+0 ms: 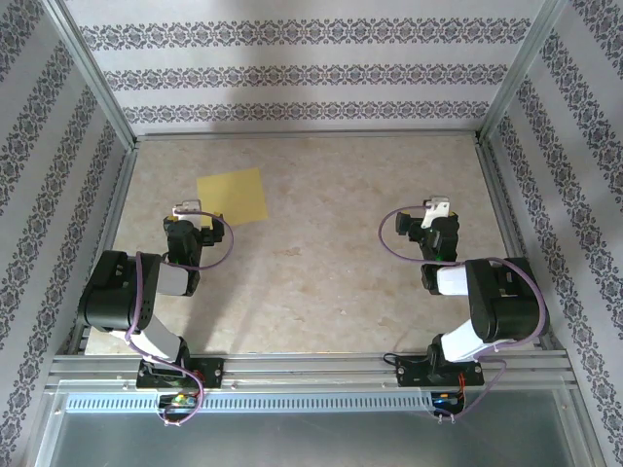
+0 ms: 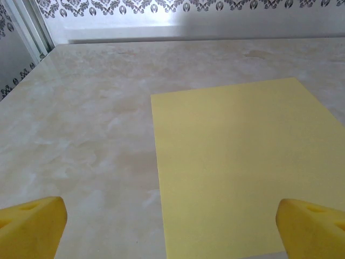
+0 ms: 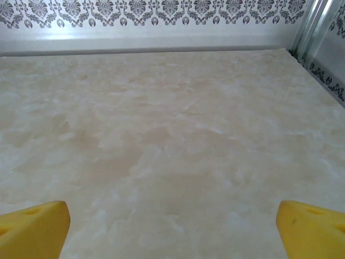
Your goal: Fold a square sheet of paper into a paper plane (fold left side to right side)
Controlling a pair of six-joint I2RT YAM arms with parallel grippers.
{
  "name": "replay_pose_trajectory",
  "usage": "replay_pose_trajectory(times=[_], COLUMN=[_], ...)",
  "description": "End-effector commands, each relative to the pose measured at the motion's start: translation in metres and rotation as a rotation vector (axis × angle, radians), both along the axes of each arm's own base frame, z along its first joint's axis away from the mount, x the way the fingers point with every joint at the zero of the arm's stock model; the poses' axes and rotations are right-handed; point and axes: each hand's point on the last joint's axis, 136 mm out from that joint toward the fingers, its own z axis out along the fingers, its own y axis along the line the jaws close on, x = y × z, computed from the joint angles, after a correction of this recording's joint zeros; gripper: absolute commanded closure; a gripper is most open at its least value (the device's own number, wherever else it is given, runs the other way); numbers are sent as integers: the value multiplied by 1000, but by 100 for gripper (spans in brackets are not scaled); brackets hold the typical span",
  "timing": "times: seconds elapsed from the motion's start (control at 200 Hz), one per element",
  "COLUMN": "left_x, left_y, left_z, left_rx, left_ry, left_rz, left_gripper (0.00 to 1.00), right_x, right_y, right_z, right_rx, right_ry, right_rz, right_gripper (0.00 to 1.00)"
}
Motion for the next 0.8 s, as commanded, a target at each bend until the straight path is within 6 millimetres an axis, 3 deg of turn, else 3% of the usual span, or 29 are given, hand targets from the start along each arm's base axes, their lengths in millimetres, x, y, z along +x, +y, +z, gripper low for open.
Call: replay_pose_trajectory(times=[0.0, 0.67, 0.795], left_x=[0, 0, 4], left_y=[2, 2, -11], left_z=[2, 2, 1], left_rx=[-16, -16, -15], left_ry=[-2, -2, 12], left_rz=[3, 4, -79], left_gripper=[0, 0, 0], right_x=[6, 6, 6], right_y=[2, 1, 2], right_z=[9, 9, 9], right_rx=[-12, -8, -8], right_ry=[-26, -26, -25], right_rz=[2, 2, 4], right_gripper=[2, 2, 2])
